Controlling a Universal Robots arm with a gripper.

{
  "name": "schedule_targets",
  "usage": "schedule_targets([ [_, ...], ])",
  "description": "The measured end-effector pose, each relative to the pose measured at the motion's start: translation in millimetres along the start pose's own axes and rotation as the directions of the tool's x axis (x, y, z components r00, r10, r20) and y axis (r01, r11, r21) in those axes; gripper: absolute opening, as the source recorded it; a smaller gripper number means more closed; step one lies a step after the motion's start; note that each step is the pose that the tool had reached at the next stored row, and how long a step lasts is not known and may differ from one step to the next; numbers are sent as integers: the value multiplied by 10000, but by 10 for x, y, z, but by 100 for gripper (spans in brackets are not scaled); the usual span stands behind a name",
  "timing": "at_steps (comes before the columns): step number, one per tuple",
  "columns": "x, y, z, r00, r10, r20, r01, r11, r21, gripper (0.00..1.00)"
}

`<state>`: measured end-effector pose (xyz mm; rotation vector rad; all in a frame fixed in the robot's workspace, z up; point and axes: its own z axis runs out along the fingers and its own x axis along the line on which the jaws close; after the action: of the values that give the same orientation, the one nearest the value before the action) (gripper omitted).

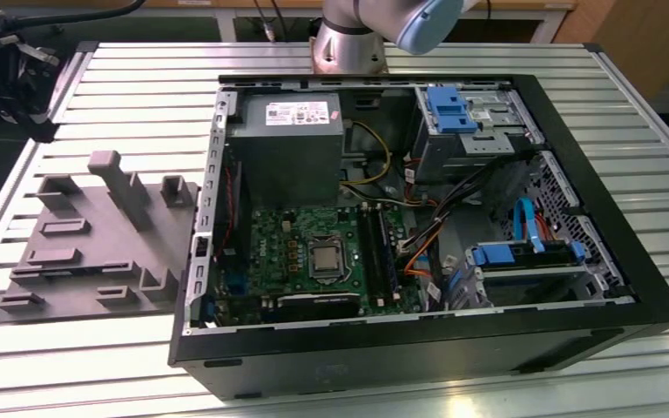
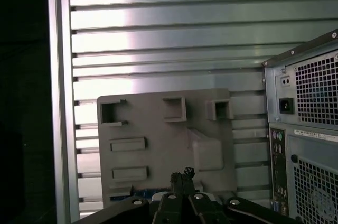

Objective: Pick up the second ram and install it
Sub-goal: 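Reach for the second ram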

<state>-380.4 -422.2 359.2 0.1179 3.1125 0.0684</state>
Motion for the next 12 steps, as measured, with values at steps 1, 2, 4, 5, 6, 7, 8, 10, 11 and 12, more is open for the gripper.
schedule_targets([
  [1, 1, -6, 4, 10000, 0, 0, 0, 10000, 1, 11],
  [2, 3, -13, 8, 10000, 1, 0, -1, 10000, 0, 11],
  [4, 5, -23, 15, 10000, 1, 0, -1, 10000, 0, 11],
  [5, 6, -28, 19, 10000, 1, 1, -1, 10000, 0, 11],
  [6, 8, -33, 23, 10000, 0, 2, 0, 10000, 0, 11],
  [7, 9, -37, 26, 10000, 0, 1, 0, 10000, 0, 11],
  [8, 10, -41, 29, 10000, 1, 0, -1, 10000, 0, 11],
  [10, 13, -47, 36, 10000, 1, 2, -1, 10000, -1, 11],
  [11, 14, -50, 39, 10000, 0, 1, 0, 10000, -1, 11],
  [12, 16, -53, 41, 10000, 0, 0, 0, 10000, 0, 11],
])
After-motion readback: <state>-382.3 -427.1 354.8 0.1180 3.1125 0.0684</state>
